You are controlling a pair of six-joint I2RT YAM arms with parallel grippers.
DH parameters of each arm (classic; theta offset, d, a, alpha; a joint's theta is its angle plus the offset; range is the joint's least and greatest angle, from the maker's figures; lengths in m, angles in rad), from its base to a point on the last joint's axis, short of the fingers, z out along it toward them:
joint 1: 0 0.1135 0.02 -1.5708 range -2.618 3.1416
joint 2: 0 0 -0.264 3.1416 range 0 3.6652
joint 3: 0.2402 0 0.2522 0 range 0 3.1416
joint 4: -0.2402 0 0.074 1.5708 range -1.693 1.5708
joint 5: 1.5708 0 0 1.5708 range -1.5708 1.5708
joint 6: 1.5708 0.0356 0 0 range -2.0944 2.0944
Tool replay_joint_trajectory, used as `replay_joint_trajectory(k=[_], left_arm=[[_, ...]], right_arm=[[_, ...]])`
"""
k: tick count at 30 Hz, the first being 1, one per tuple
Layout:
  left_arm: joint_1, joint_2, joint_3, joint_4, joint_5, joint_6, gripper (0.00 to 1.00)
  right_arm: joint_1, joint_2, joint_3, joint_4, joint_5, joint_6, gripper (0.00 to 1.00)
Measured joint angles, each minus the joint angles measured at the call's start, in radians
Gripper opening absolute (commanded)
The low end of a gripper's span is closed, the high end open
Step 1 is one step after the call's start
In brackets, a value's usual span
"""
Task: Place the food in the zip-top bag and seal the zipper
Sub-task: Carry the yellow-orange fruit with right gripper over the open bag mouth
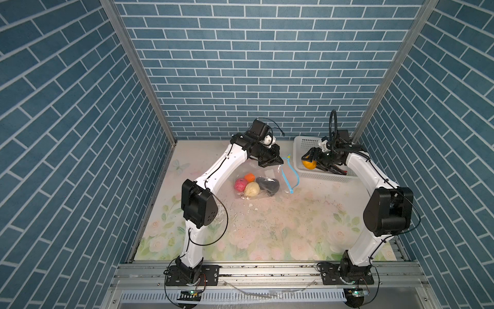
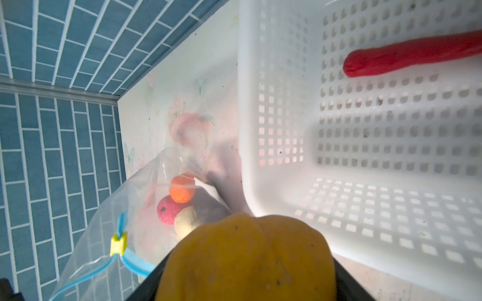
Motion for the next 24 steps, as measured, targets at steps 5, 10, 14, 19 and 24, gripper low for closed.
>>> replay_joint_trajectory(k=[5,10,14,19,24], left_arm=[[0.0,0.007,0.014,-0.006,-0.003,0.0,0.0],[0.0,0.007,0.014,-0.013,-0.005,0.0,0.0],[0.0,0.007,0.014,-0.016,-0.005,0.0,0.0],[0.0,0.007,0.014,-0.017,-0.007,0.0,0.0],[0.0,0.007,0.014,-0.016,-0.008,0.0,0.0]], right_arm=[[0.034,-0.076,-0.061,-0.002,-0.005,0.01,0.75],[0.063,-0.144,-0.114,-0.002,-0.007,0.018,0.75],[0.09,-0.169,-0.15,-0.001,-0.009,0.036,0.75],[0.129,-0.174,-0.183,0.008,-0.009,0.063,0.74],[0.16,-0.173,-0.188,0.019,-0.008,0.078,0.73]])
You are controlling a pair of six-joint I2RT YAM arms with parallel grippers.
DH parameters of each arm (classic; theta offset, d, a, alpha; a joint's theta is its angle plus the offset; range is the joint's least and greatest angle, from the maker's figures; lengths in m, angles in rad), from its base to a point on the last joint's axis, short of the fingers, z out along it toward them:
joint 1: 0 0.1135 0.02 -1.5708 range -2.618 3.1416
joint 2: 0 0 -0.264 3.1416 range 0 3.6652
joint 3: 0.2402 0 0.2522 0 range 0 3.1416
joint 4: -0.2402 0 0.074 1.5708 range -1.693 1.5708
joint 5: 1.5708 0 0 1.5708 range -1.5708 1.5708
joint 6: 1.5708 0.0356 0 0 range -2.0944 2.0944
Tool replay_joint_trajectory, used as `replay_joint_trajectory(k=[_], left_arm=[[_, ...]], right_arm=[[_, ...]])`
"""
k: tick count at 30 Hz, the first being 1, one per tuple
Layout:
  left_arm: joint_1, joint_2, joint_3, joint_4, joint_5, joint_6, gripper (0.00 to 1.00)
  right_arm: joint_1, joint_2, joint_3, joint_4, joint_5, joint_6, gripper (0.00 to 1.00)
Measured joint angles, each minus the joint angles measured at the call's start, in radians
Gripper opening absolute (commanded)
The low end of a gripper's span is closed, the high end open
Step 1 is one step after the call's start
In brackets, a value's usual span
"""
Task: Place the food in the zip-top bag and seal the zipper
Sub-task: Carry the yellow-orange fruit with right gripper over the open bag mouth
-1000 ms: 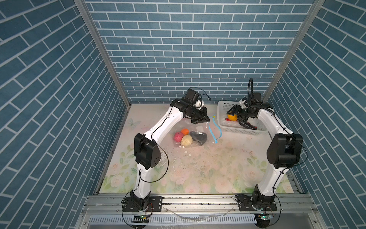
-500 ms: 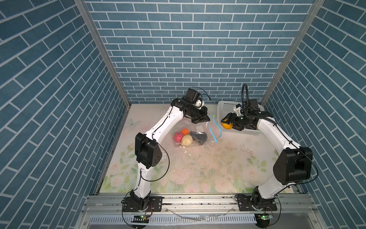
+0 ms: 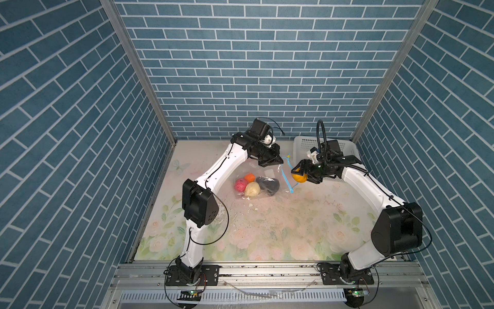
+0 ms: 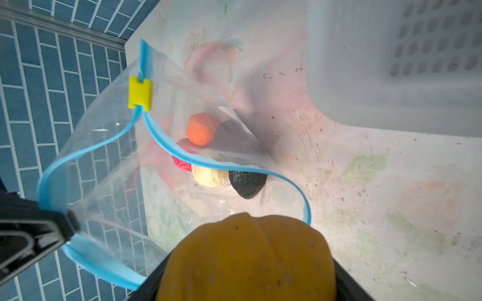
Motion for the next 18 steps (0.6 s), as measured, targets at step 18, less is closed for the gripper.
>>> replay_joint_trajectory(k=[18], left_arm=[[-0.007,0.0,0.0,0.0,-0.004,0.0,0.0]], right_arm=[[0.033,0.021,0.0,0.01,0.014,0.009,0.72]])
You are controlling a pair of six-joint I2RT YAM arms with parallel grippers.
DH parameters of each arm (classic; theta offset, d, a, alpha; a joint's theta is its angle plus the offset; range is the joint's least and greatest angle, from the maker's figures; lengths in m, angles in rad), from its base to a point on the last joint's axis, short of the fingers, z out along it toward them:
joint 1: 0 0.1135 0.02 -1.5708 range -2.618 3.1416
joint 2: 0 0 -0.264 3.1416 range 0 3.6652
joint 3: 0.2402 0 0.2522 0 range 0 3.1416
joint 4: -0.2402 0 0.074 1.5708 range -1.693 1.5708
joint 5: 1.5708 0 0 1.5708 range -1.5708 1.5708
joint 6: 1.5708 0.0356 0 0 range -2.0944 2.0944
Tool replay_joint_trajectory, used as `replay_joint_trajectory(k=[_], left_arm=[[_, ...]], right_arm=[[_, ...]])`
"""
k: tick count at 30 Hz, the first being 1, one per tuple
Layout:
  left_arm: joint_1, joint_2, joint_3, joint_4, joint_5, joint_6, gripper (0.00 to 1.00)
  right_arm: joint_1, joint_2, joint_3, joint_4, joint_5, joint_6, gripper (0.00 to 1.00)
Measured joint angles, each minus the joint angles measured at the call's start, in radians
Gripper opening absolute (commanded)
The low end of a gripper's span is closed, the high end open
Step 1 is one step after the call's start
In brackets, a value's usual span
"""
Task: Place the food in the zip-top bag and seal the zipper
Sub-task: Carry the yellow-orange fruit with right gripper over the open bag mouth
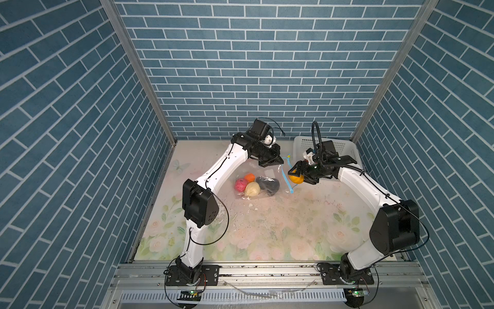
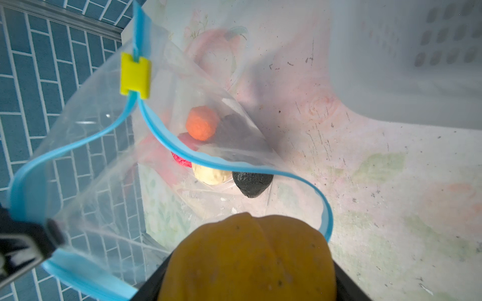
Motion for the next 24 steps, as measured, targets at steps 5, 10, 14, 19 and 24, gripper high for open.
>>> replay_joint_trajectory(k=[5,10,14,19,24], left_arm=[[-0.002,0.0,0.0,0.0,0.0,0.0,0.0],[-0.008,0.0,0.0,0.0,0.0,0.0,0.0],[-0.011,0.0,-0.002,0.0,0.0,0.0,0.0],[-0.014,0.0,-0.011,0.003,0.0,0.0,0.0],[-0.019,0.0,-0.027,0.008,0.0,0.0,0.0]], right_arm=[[0.001,0.003,-0.001,0.0,0.01,-0.001,0.72],[0.002,0.014,-0.011,0.001,0.013,-0.003,0.73],[0.002,0.025,-0.019,0.0,0.017,-0.003,0.73],[0.002,0.036,-0.031,0.002,0.018,-0.011,0.74],[0.002,0.05,-0.046,0.005,0.019,-0.018,0.75]])
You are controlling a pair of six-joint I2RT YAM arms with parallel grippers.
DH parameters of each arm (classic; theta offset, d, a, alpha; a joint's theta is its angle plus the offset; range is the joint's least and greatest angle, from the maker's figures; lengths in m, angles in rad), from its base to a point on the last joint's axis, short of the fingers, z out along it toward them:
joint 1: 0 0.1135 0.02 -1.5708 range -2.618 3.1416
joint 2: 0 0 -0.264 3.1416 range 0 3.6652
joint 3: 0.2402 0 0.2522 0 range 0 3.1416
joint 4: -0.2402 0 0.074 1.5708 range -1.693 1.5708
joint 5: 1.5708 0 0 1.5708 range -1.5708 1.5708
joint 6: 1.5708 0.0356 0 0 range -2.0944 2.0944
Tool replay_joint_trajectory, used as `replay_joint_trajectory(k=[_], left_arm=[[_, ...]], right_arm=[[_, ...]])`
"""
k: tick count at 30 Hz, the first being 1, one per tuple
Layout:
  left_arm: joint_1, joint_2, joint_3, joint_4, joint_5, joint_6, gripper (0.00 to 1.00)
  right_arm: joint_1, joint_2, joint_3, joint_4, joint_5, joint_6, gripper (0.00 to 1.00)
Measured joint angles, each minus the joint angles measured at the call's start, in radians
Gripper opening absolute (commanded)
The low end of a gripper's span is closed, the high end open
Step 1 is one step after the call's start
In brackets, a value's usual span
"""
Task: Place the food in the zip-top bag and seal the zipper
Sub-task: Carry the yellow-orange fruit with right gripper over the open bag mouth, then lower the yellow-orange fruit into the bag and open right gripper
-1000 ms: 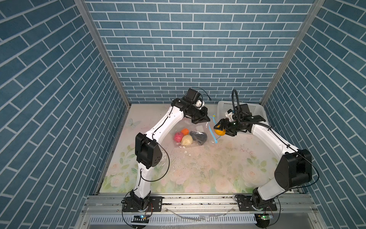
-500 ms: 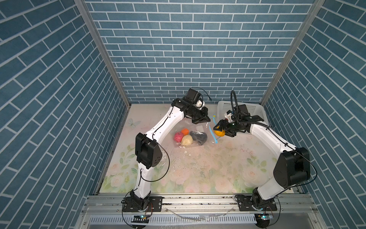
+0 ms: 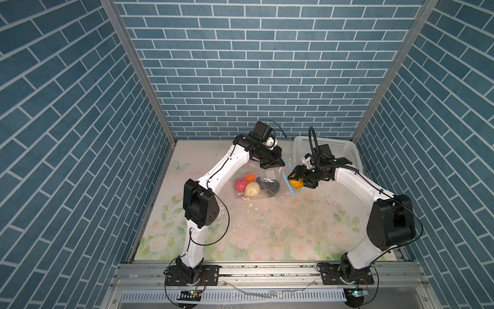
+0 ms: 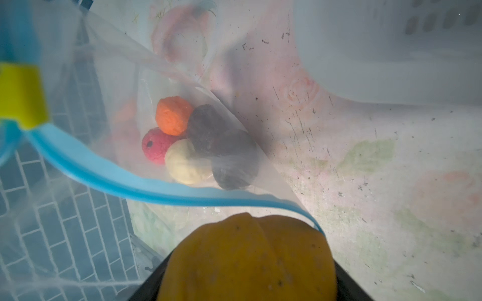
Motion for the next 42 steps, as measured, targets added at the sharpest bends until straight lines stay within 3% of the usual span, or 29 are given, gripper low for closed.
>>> replay_joint_trajectory(k=[42], left_arm=[[-0.011,0.0,-0.022,0.023,0.0,-0.004,0.0]], right_arm=[[0.004,0.043,-0.012,0.0,0.029,-0.011,0.85]])
